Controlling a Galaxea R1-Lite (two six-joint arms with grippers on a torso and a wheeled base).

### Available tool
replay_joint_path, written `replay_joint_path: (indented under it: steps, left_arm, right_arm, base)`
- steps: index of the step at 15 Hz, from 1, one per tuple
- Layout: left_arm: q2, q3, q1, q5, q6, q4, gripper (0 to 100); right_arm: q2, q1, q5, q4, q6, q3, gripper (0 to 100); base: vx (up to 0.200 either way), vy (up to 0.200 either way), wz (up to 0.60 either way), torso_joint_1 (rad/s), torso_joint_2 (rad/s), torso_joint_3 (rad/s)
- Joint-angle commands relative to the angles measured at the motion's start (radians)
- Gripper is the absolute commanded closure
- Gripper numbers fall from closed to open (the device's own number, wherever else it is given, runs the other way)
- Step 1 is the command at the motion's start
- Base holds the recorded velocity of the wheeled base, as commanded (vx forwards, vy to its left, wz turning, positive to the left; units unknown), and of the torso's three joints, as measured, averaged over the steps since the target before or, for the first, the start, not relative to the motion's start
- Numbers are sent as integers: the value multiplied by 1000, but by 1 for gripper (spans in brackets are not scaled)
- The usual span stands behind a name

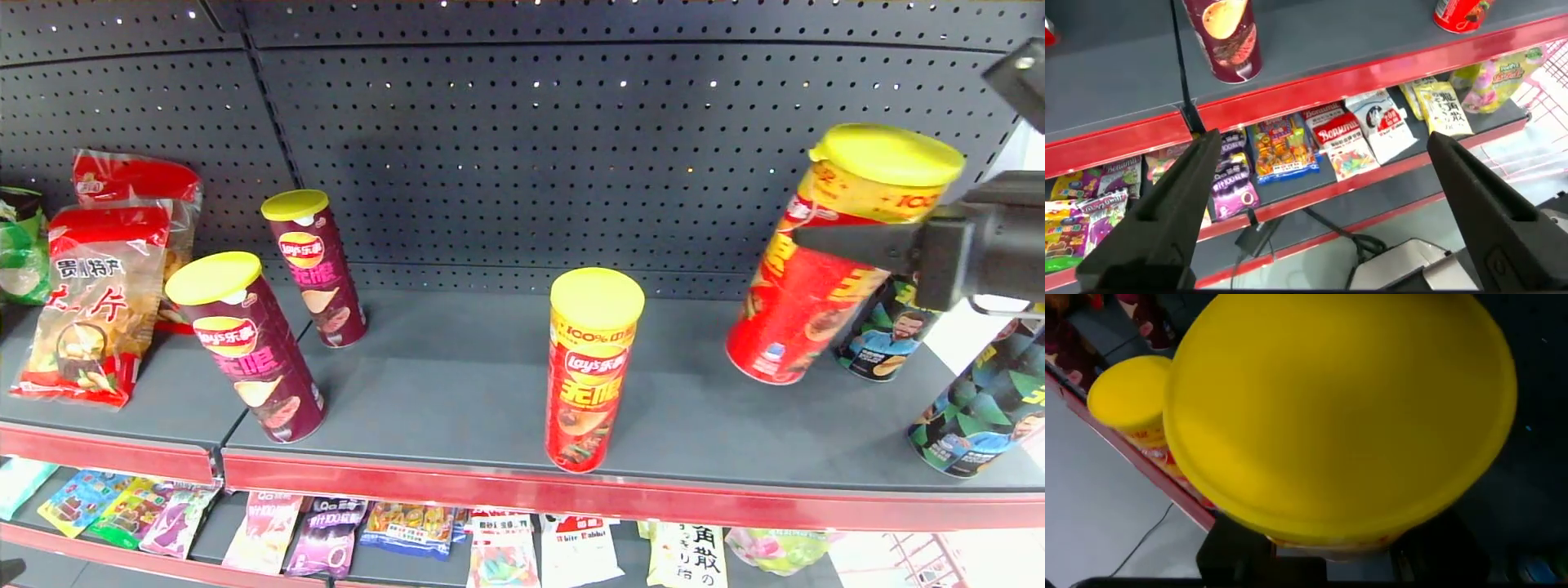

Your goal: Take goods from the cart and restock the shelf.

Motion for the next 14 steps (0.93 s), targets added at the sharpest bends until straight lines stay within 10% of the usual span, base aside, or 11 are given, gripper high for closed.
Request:
replay_joint_path:
  steps: [1,14]
  left_arm:
    - [-6,3,0,2,0,0,0]
    - [-107,66,0,37,0,35,0]
  right_arm:
    - [234,6,24,-107,-31,-55,100]
    - [533,123,30,-161,-19,-266,100]
  base:
    - [0,0,0,0,0,0]
    - [0,0,0,0,0,0]
